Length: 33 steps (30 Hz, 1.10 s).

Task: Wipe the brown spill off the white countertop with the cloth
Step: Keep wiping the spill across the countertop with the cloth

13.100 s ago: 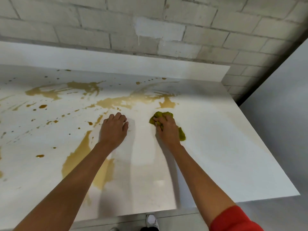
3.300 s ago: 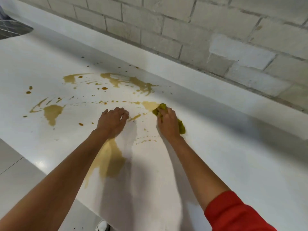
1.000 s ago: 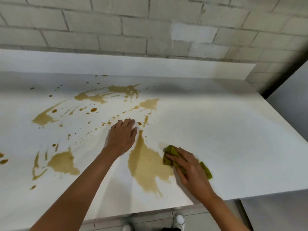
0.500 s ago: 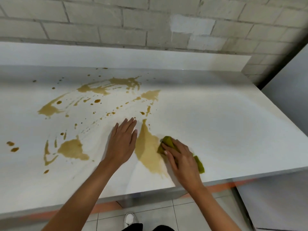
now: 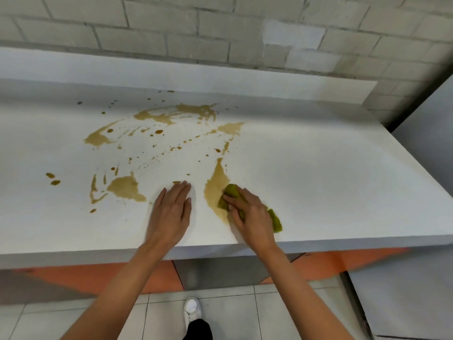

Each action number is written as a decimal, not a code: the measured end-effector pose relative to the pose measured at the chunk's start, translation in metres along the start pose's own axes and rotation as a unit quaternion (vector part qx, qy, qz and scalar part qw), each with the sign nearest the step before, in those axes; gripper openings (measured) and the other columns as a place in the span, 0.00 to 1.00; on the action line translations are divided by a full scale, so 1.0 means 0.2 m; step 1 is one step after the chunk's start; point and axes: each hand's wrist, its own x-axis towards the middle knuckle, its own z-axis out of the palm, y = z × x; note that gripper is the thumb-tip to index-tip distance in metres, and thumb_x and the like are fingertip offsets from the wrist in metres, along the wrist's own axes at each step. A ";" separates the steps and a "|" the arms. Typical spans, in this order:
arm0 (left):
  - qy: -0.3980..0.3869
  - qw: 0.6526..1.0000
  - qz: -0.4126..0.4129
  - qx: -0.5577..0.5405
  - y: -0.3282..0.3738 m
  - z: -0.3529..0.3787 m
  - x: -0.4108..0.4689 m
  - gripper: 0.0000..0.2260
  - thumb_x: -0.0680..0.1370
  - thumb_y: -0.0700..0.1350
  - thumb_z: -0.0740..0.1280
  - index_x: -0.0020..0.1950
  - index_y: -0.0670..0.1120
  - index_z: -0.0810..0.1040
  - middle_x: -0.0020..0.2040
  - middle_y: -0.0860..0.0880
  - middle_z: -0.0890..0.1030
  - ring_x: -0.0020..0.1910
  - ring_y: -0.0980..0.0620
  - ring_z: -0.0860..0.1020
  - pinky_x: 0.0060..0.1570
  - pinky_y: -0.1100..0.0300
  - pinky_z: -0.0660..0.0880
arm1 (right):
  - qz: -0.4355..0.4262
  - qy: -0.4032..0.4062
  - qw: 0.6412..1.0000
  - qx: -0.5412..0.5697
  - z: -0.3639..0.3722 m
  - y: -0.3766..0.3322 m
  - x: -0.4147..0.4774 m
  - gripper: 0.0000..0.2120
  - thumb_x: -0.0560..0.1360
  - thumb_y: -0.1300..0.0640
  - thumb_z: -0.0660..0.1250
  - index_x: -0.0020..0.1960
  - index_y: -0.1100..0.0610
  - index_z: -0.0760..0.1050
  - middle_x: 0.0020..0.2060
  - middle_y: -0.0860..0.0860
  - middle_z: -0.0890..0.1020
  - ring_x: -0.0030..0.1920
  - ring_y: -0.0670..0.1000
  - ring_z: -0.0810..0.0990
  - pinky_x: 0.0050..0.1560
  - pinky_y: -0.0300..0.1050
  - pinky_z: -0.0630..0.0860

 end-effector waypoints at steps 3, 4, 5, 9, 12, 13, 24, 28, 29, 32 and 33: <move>0.004 1.000 -0.001 0.000 0.00 0.01 0.01 0.19 0.82 0.46 0.52 0.72 0.43 0.64 0.73 0.47 0.67 0.73 0.50 0.62 0.74 0.55 0.51 | 0.024 0.004 0.999 -0.024 -0.10 0.13 -0.04 0.14 0.76 0.59 0.65 0.61 0.50 0.77 0.66 0.54 0.74 0.65 0.56 0.72 0.63 0.45 0.69; 0.004 1.000 -0.001 -0.002 0.00 0.01 0.01 0.19 0.82 0.45 0.53 0.73 0.43 0.64 0.73 0.47 0.67 0.73 0.51 0.62 0.74 0.55 0.51 | 0.054 0.014 0.998 -0.038 -0.13 0.18 -0.02 0.14 0.77 0.58 0.64 0.62 0.50 0.76 0.66 0.54 0.74 0.66 0.57 0.71 0.63 0.47 0.69; 0.004 1.000 -0.001 0.000 0.00 0.01 0.00 0.19 0.82 0.45 0.53 0.72 0.43 0.64 0.73 0.47 0.67 0.73 0.51 0.62 0.74 0.55 0.51 | 0.083 0.026 0.995 -0.051 -0.14 0.22 0.01 0.14 0.77 0.57 0.63 0.63 0.51 0.76 0.67 0.54 0.73 0.66 0.57 0.70 0.63 0.48 0.69; 0.011 1.000 0.006 0.012 0.01 0.02 0.00 0.19 0.82 0.46 0.53 0.72 0.42 0.65 0.72 0.45 0.68 0.73 0.49 0.64 0.74 0.54 0.53 | 0.132 0.052 0.987 -0.070 -0.08 0.18 0.15 0.15 0.79 0.57 0.59 0.65 0.52 0.74 0.68 0.54 0.71 0.66 0.57 0.69 0.63 0.48 0.68; 0.014 1.000 0.007 0.016 0.00 0.02 0.00 0.19 0.82 0.46 0.53 0.71 0.42 0.66 0.72 0.45 0.69 0.72 0.49 0.64 0.74 0.53 0.54 | 0.080 0.029 0.996 -0.037 0.04 0.01 0.16 0.15 0.78 0.58 0.61 0.63 0.53 0.75 0.67 0.54 0.73 0.64 0.56 0.71 0.61 0.49 0.71; 0.013 1.000 0.004 0.015 0.00 0.02 0.00 0.19 0.82 0.46 0.53 0.71 0.43 0.66 0.72 0.45 0.68 0.72 0.49 0.64 0.74 0.53 0.53 | 0.047 0.014 0.998 -0.024 0.07 -0.04 0.13 0.14 0.77 0.58 0.62 0.62 0.53 0.76 0.66 0.54 0.74 0.64 0.56 0.71 0.60 0.50 0.72; 0.009 1.000 -0.003 0.002 0.00 0.03 0.00 0.19 0.82 0.46 0.52 0.72 0.43 0.64 0.73 0.46 0.67 0.73 0.50 0.62 0.74 0.55 0.51 | 0.064 0.030 0.996 -0.056 -0.05 0.18 0.10 0.15 0.77 0.57 0.63 0.63 0.52 0.76 0.65 0.52 0.74 0.62 0.56 0.73 0.58 0.48 0.71; 0.011 1.000 -0.006 0.007 0.00 0.03 0.01 0.19 0.82 0.46 0.52 0.72 0.43 0.65 0.73 0.45 0.67 0.73 0.49 0.62 0.73 0.54 0.52 | 0.015 -0.006 1.000 -0.018 0.10 -0.04 0.12 0.13 0.77 0.55 0.63 0.61 0.50 0.77 0.66 0.51 0.74 0.63 0.54 0.72 0.59 0.47 0.70; 0.010 1.000 -0.006 0.007 -0.01 0.03 0.01 0.19 0.82 0.46 0.52 0.72 0.43 0.65 0.73 0.45 0.67 0.73 0.49 0.62 0.73 0.54 0.52 | -0.012 -0.026 1.000 -0.007 0.12 -0.09 0.10 0.13 0.77 0.54 0.63 0.60 0.49 0.77 0.66 0.51 0.74 0.63 0.53 0.72 0.59 0.47 0.71; 0.006 1.000 -0.005 -0.009 -0.01 0.03 0.01 0.19 0.82 0.47 0.50 0.72 0.44 0.65 0.73 0.47 0.67 0.73 0.50 0.62 0.73 0.55 0.51 | -0.090 -0.083 0.992 0.024 0.10 -0.11 0.00 0.12 0.76 0.53 0.64 0.59 0.46 0.78 0.65 0.48 0.75 0.64 0.50 0.72 0.61 0.46 0.70; 0.007 1.000 -0.006 -0.013 -0.02 0.03 0.01 0.19 0.82 0.47 0.50 0.72 0.44 0.65 0.73 0.47 0.67 0.73 0.51 0.62 0.73 0.55 0.51 | -0.102 -0.099 0.989 0.031 0.06 -0.07 -0.03 0.12 0.76 0.52 0.64 0.59 0.45 0.77 0.65 0.47 0.75 0.64 0.49 0.71 0.60 0.45 0.70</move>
